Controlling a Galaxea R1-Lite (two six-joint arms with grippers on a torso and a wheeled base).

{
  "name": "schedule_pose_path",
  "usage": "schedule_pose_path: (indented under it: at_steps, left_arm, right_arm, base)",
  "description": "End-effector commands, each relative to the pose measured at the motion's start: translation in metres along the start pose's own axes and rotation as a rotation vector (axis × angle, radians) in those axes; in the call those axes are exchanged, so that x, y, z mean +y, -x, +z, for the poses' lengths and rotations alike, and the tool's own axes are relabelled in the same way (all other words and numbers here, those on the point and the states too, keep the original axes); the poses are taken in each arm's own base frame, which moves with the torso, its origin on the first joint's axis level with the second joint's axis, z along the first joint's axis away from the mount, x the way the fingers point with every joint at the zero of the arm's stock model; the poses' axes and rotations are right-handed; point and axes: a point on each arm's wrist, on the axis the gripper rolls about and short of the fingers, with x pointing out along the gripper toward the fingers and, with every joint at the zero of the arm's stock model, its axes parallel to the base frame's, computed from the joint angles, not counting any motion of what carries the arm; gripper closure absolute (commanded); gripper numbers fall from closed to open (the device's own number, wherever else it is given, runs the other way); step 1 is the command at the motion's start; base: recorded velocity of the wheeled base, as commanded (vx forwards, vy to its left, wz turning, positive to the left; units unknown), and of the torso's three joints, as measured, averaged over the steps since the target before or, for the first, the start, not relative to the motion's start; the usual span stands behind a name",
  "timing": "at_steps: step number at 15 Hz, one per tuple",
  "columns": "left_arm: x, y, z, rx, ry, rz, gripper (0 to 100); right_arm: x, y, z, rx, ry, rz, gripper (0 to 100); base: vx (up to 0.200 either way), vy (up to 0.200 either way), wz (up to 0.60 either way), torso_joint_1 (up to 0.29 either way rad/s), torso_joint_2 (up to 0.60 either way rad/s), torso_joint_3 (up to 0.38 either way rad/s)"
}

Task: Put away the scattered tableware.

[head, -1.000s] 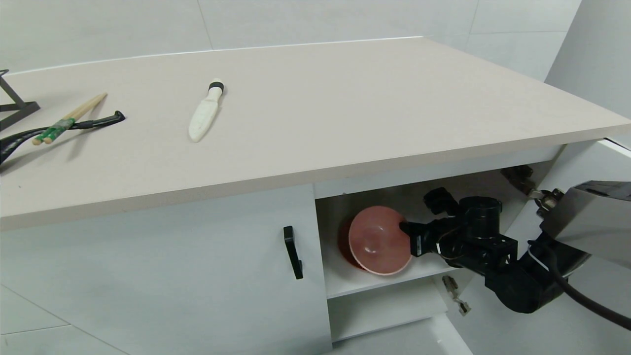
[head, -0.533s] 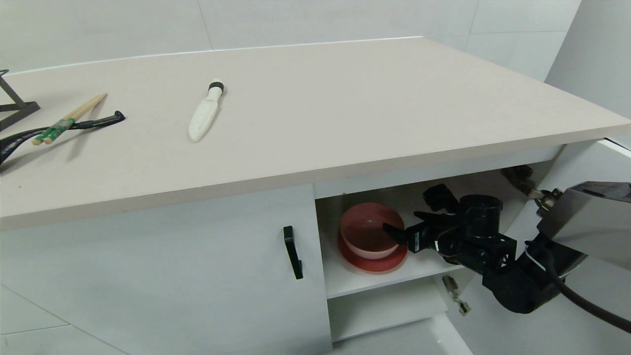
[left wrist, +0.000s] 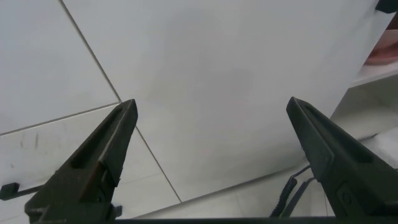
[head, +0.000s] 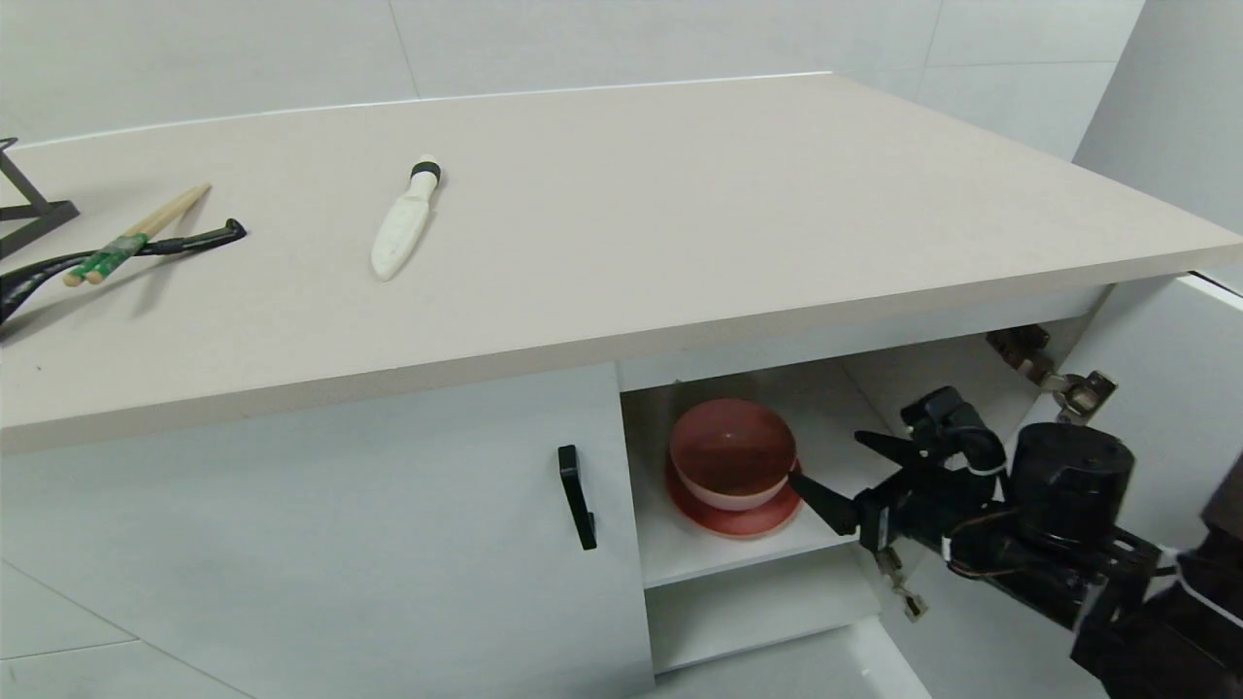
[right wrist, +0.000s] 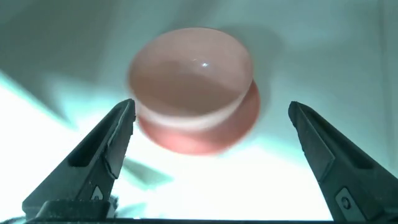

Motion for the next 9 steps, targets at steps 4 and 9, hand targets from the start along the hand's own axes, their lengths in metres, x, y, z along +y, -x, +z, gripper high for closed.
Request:
schedule_pose_path:
  at_steps: [4,9]
  left_arm:
    - [0.0,0.0,0.0,0.003,0.029,0.013,0]
    - [0.0,0.0,0.0,0.003,0.069,0.013,0]
  right_arm:
    - [0.019,0.139,0.043,-0.205,0.041,-0.002,0]
    - [0.019,0.187,0.026,-0.01,-0.002,-0.094,0]
  base:
    - [0.0,0.0,0.0,0.0,0.0,0.0]
    - [0.0,0.0,0.0,0.0,0.0,0.0]
